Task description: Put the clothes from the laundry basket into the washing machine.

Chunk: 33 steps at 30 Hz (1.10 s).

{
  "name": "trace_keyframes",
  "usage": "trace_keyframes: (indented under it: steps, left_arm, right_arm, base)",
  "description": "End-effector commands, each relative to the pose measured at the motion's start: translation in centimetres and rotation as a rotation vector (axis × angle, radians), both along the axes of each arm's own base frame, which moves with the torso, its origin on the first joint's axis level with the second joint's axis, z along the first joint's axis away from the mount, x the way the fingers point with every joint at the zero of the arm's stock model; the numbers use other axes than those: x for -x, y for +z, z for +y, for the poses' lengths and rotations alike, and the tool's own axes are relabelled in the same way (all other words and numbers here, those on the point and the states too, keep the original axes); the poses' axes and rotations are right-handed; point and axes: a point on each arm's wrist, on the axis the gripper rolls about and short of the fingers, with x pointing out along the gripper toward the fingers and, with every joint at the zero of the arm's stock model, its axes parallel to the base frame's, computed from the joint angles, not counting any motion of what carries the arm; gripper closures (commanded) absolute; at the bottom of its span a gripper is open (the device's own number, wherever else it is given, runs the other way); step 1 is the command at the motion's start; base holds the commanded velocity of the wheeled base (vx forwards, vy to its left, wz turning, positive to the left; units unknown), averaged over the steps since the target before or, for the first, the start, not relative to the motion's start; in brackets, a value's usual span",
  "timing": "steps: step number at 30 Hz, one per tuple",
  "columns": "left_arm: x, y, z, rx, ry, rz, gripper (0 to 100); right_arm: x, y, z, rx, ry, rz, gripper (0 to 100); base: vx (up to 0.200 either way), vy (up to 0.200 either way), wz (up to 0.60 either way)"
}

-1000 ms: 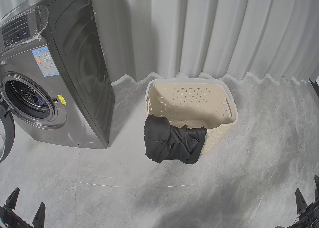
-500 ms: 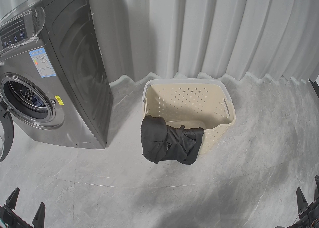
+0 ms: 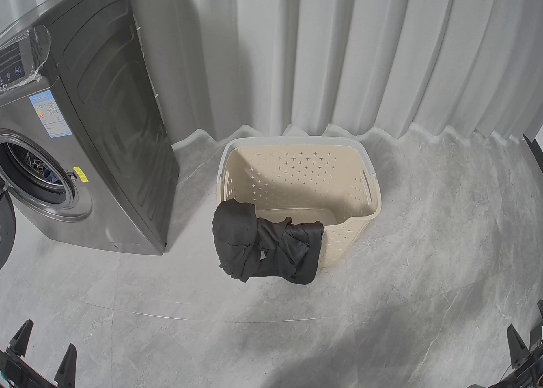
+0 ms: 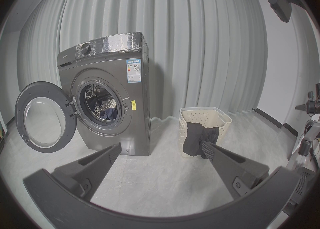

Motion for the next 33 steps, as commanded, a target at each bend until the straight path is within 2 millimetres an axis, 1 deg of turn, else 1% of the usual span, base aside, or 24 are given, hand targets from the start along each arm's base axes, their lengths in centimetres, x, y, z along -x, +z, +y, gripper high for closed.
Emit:
trace_keyframes:
  steps: [1,3,4,5,7,8,11,12,13,14,15,18,22,23,24,27,28,33]
  left_arm:
    - [0.0,-0.4,0.0,0.0,0.001,0.004,0]
    - [0.0,-0.4,0.0,0.0,0.001,0.004,0]
    - [0.0,-0.4,0.0,0.0,0.0,0.004,0]
    - [0.0,-0.4,0.0,-0.001,0.001,0.004,0]
    - [0.0,-0.4,0.0,-0.001,0.001,0.004,0]
    - [0.0,-0.4,0.0,-0.001,0.0,0.004,0]
    - [0.0,-0.4,0.0,0.002,0.001,0.004,0]
    - [0.0,-0.4,0.0,0.002,0.001,0.004,0]
    - [0.0,-0.4,0.0,0.003,0.001,0.004,0]
    - [0.0,-0.4,0.0,0.002,0.001,0.004,0]
    - [0.0,-0.4,0.0,0.003,0.001,0.004,0]
    - [0.0,-0.4,0.0,0.003,0.001,0.004,0]
    - [0.0,-0.4,0.0,0.005,0.001,0.004,0]
    - [0.0,-0.4,0.0,0.005,0.001,0.004,0]
    - [0.0,-0.4,0.0,0.003,0.001,0.004,0]
    - [0.0,-0.4,0.0,0.003,0.001,0.004,0]
    - [0.0,-0.4,0.0,0.003,0.001,0.004,0]
    - [0.0,-0.4,0.0,0.003,0.001,0.004,0]
  right_arm:
    - [-1.0,0.5,0.0,-0.004,0.013,0.106,0]
    - [-2.2,1.4,0.1,-0.027,0.037,0.178,0]
    - [-2.4,1.6,0.1,-0.032,0.041,0.18,0]
    - [-3.4,2.4,0.2,-0.058,0.067,0.195,0]
    - [-4.9,3.4,0.2,-0.068,0.097,0.216,0]
    - [-6.1,4.1,0.3,-0.069,0.11,0.225,0]
    - [-9.4,5.4,0.4,-0.069,0.135,0.263,0]
    - [-10.5,5.6,0.6,-0.07,0.161,0.282,0]
    - [-10.8,5.6,0.6,-0.071,0.168,0.29,0]
    - [-12.3,5.7,1.0,-0.077,0.2,0.318,0]
    - [-13.3,5.6,1.3,-0.083,0.219,0.34,0]
    - [-15.3,4.9,2.3,-0.113,0.265,0.405,0]
    - [-16.3,4.1,3.8,-0.141,0.286,0.481,0]
    - [-16.3,4.1,3.8,-0.141,0.286,0.481,0]
    - [-16.8,3.6,4.6,-0.148,0.27,0.522,0]
    - [-17.3,3.2,5.7,-0.167,0.264,0.567,0]
    - [-17.6,3.1,6.4,-0.178,0.261,0.586,0]
    - [-18.6,2.6,8.4,-0.203,0.247,0.613,0]
  base:
    - [0.2,0.0,0.0]
    - [0.2,0.0,0.0]
    - [0.2,0.0,0.0]
    - [0.2,0.0,0.0]
    - [0.2,0.0,0.0]
    - [0.2,0.0,0.0]
    - [0.0,0.0,0.0]
    - [0.0,0.0,0.0]
    - [0.0,0.0,0.0]
    - [0.0,0.0,0.0]
    - [0.0,0.0,0.0]
    - [0.0,0.0,0.0]
    - [0.0,0.0,0.0]
    - [0.0,0.0,0.0]
    - [0.0,0.0,0.0]
    - [0.0,0.0,0.0]
    - [0.0,0.0,0.0]
    - [0.0,0.0,0.0]
